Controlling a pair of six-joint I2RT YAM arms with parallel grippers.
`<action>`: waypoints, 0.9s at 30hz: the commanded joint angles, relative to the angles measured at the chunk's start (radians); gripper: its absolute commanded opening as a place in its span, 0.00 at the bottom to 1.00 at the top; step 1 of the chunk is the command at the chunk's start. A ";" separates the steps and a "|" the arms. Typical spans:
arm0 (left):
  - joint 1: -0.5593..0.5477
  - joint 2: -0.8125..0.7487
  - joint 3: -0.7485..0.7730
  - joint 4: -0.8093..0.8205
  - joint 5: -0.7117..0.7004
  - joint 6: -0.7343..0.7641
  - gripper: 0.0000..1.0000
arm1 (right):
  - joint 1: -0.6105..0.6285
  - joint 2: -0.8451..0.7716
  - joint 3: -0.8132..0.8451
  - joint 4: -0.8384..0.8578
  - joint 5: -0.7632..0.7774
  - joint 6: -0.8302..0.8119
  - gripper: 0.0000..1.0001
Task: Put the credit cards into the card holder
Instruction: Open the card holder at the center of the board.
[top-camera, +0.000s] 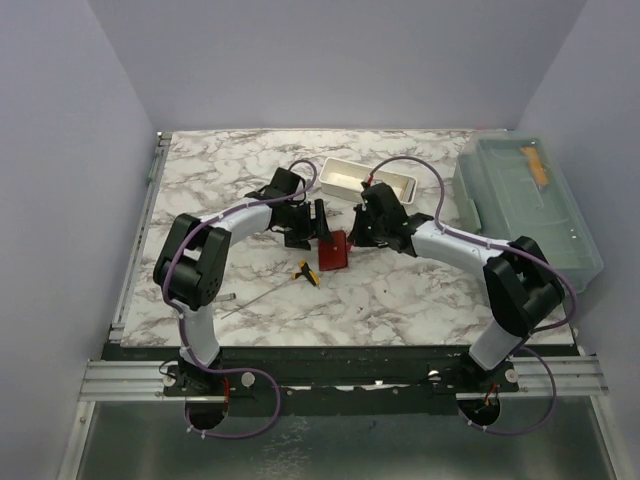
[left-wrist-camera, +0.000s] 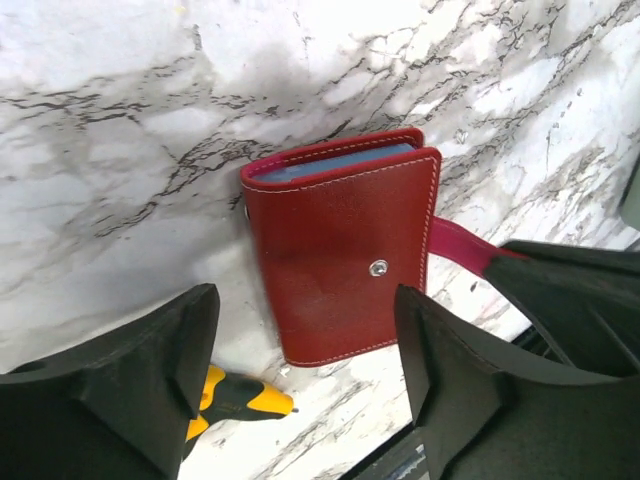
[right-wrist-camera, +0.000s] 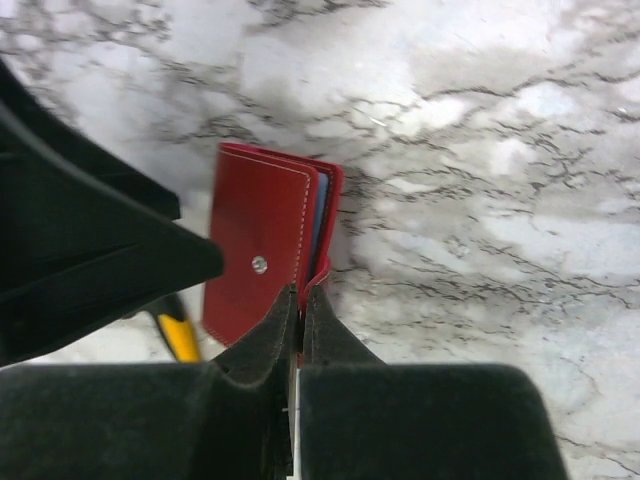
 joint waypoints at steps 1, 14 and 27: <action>0.008 -0.082 0.031 -0.051 -0.091 0.065 0.78 | -0.001 -0.051 0.046 -0.004 -0.104 0.021 0.00; -0.008 -0.179 -0.030 0.028 -0.008 0.098 0.82 | -0.001 -0.095 0.058 0.038 -0.198 0.056 0.00; -0.028 -0.098 0.013 -0.062 -0.068 0.105 0.72 | -0.001 -0.111 0.060 0.027 -0.186 0.049 0.00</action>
